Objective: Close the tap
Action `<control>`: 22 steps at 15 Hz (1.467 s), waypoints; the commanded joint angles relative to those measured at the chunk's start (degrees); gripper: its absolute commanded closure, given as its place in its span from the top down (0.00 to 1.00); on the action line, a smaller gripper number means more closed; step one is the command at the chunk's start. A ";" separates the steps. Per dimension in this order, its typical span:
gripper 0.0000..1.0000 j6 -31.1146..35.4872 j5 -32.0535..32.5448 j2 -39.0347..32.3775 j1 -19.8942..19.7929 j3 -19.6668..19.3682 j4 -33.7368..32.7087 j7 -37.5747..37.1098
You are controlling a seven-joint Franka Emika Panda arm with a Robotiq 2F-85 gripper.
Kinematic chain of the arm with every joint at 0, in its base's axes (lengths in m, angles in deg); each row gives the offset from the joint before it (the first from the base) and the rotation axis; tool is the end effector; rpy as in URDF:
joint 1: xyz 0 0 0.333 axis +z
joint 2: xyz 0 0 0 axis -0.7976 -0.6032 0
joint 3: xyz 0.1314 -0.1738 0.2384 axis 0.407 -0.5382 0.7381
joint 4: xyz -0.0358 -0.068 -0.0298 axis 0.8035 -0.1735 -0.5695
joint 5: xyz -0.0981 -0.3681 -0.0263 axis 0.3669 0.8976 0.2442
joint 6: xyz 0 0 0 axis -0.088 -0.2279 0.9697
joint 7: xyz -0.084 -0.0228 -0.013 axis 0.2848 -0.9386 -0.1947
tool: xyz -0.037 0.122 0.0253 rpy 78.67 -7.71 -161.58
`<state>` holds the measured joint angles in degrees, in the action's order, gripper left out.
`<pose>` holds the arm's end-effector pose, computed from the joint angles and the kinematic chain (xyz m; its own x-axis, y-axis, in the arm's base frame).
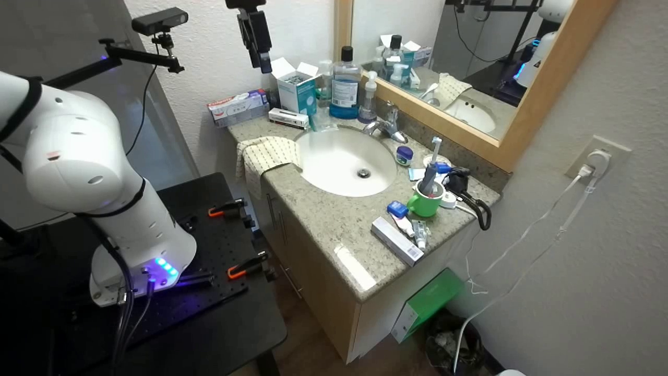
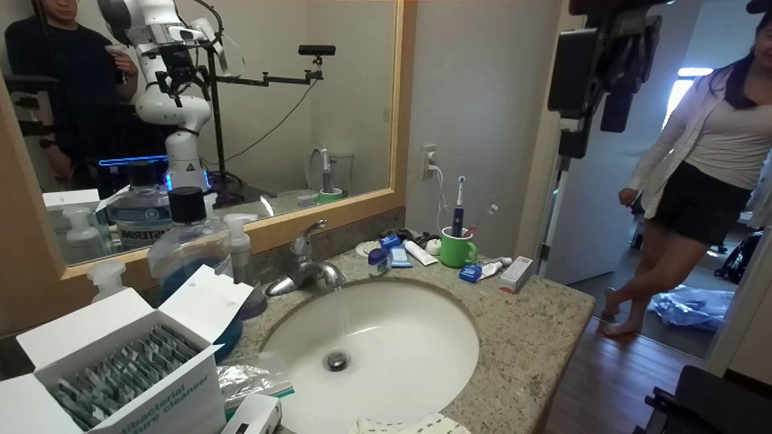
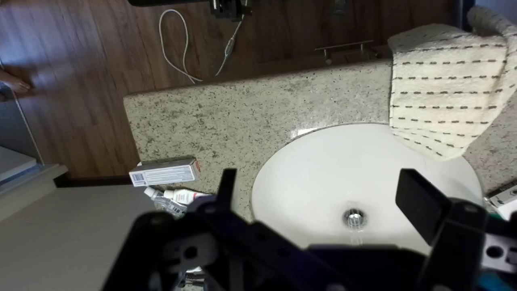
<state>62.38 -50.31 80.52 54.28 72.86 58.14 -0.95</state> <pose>0.3228 0.0994 0.5088 0.9978 -0.0525 0.0399 -0.0602 -0.9718 0.2279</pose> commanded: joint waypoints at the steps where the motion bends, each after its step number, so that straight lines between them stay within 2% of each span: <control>1: 1.00 -1.28 0.12 -2.65 0.31 -0.23 -1.88 -2.95; 6: 1.00 -2.62 -1.72 -12.96 -0.75 0.52 -7.68 -11.42; 13: 1.00 -0.07 -5.96 -28.12 0.58 -1.76 -16.87 -18.82; 17: 1.00 5.50 -8.18 -34.14 1.36 -3.59 -21.01 -21.39; 22: 1.00 13.06 -7.39 -39.17 2.99 -5.23 -24.33 -19.67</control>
<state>73.45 -57.62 44.22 55.61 68.77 36.81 -20.15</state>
